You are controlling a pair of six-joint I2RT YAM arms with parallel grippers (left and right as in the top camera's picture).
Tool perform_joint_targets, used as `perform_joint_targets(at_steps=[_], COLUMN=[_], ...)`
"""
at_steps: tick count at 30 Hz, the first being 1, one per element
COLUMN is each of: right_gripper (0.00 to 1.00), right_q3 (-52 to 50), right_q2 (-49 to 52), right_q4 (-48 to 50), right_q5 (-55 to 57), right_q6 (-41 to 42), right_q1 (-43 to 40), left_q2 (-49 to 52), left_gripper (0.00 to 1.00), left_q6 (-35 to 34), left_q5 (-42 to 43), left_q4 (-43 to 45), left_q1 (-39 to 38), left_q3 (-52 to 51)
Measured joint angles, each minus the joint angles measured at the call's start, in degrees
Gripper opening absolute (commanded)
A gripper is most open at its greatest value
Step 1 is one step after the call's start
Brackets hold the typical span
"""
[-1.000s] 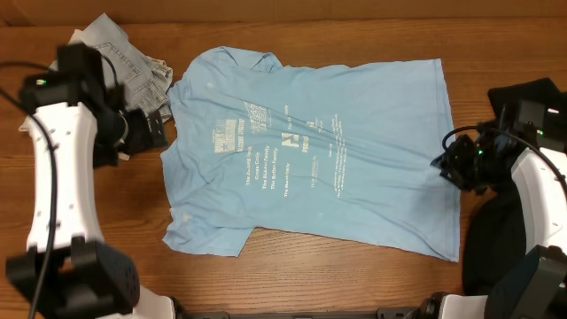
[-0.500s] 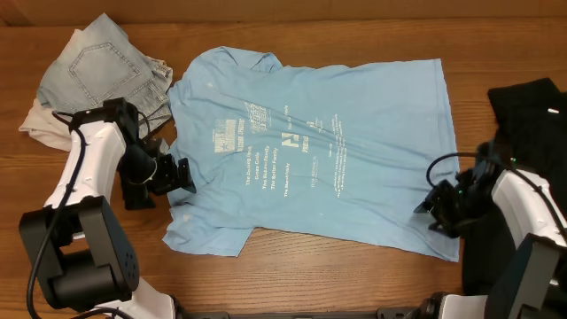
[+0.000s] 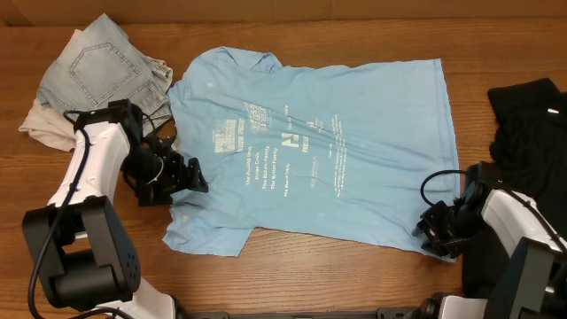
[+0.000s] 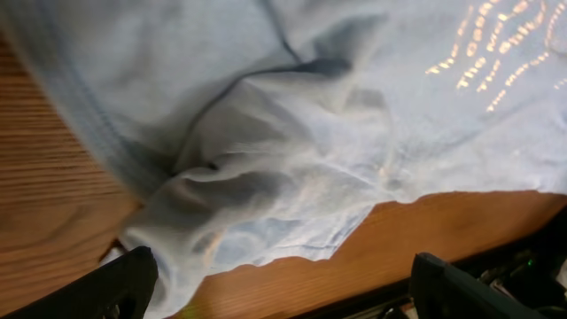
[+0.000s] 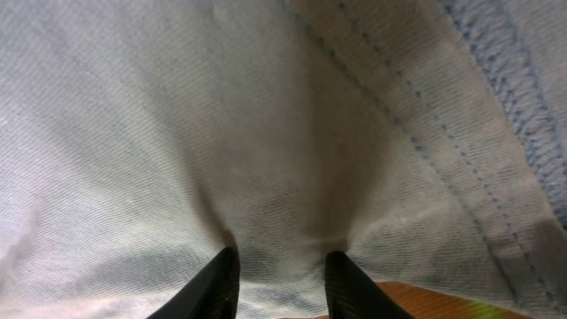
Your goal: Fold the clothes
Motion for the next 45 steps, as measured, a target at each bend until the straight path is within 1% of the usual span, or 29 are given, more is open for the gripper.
perform_joint_targets(at_steps=[2,3,6,10,13,19,21,25,28,30,31,33,38,40,43,45], right_gripper=[0.43,0.44,0.45,0.48,0.49,0.49,0.49,0.49,0.49,0.49,0.49,0.49,0.47,0.47,0.48,0.50], right_q3=[0.1,0.2,0.2,0.3,0.3,0.3,0.3,0.3,0.3,0.3,0.3,0.3,0.4,0.7,2.3,4.2], right_q2=[0.0,0.0,0.0,0.0,0.0,0.0,0.0,0.0,0.0,0.0,0.0,0.0,0.0,0.2,0.9,0.9], right_q4=[0.1,0.2,0.4,0.5,0.5,0.5,0.5,0.5,0.6,0.5,0.5,0.5,0.5,0.2,-1.1,-3.1], right_q5=[-0.3,-0.7,-1.0,-1.2,-1.4,-1.5,-1.5,-1.5,-1.5,-1.5,-1.5,-1.6,-1.5,-1.5,-0.9,-0.7], right_q6=[0.2,0.2,0.3,0.3,0.3,0.4,0.4,0.4,0.4,0.3,0.2,0.0,-0.3,-0.5,-1.8,-2.7], right_q1=[0.0,0.0,0.0,0.0,0.0,0.0,0.0,0.0,0.0,0.0,0.0,0.0,0.0,0.0,0.0,0.0], left_q2=[0.0,0.0,0.0,0.0,0.0,0.0,0.0,-0.7,-1.5,-1.7,-1.7,-1.7,-1.1,-0.5,0.0,0.0], left_gripper=[0.88,0.84,0.78,0.77,0.72,0.69,0.65,0.57,0.39,0.29,0.20,0.04,0.04,0.04,0.04,0.04], left_q6=[0.4,0.4,0.5,-1.0,-3.5,-6.1,-7.1,-9.4,-10.5,-10.5,-10.8,-11.0,-10.6,-10.6,-10.6,-10.6], left_q5=[0.5,0.8,1.1,0.5,-1.2,-2.8,-3.7,-4.6,-5.7,-7.1,-7.5,-8.1,-8.4,-8.5,-8.6,-8.6], left_q4=[-0.2,-0.2,-0.1,0.8,2.7,7.9,11.1,13.2,14.3,14.5,14.5,14.4,12.9,11.0,6.6,3.8], left_q1=[-0.7,-1.2,-2.1,-2.4,-2.5,-2.5,-2.5,-2.5,-2.5,-2.4,-2.4,-2.4,-2.4,-2.4,-2.4,-2.4], left_q3=[-0.5,-1.2,-3.8,-7.9,-11.1,-15.9,-17.4,-18.8,-19.8,-20.1,-20.2,-20.3,-20.4,-19.6,-15.7,-11.6])
